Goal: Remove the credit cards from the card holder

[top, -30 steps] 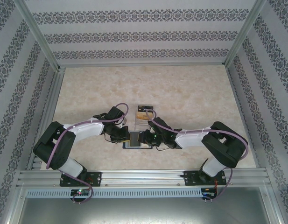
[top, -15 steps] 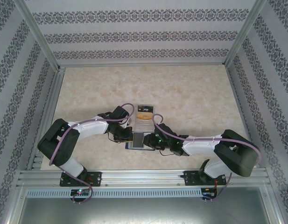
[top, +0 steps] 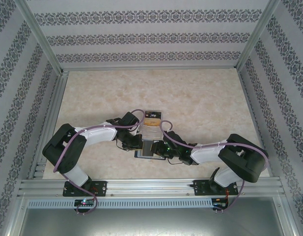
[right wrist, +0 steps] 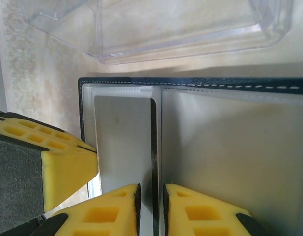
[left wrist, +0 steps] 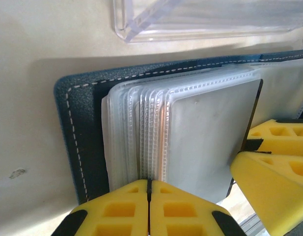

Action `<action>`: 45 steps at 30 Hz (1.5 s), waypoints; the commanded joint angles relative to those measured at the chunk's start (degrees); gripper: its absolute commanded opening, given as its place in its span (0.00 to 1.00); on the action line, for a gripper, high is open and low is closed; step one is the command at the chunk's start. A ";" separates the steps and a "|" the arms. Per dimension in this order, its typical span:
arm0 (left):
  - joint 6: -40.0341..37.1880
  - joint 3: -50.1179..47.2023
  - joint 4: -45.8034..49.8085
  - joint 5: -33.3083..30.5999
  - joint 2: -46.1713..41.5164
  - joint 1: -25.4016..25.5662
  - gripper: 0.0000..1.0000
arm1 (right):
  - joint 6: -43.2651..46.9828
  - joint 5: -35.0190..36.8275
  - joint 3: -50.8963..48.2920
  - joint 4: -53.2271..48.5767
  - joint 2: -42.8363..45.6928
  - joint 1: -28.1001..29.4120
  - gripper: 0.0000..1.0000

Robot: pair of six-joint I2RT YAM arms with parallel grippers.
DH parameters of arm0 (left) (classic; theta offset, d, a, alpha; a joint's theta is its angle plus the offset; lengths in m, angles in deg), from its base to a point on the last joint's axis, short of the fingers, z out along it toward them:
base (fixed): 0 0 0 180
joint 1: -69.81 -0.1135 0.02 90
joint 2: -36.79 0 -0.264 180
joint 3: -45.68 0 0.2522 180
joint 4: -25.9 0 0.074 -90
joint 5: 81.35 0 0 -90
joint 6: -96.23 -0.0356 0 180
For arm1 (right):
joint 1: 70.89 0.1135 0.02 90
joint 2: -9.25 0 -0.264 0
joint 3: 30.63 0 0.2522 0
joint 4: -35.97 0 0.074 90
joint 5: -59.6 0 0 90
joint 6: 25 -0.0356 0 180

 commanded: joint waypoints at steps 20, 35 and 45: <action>0.01 -0.84 4.91 -3.89 2.72 1.13 0.03 | -2.33 -1.58 -4.63 5.39 -0.04 -1.91 0.10; 0.45 -1.10 5.47 -4.56 3.01 1.12 0.00 | -2.44 -1.67 -6.24 5.91 1.36 -2.27 0.19; 0.62 -1.24 5.47 -4.52 2.84 1.15 0.00 | -2.06 -2.53 -5.76 6.28 0.10 -2.27 0.13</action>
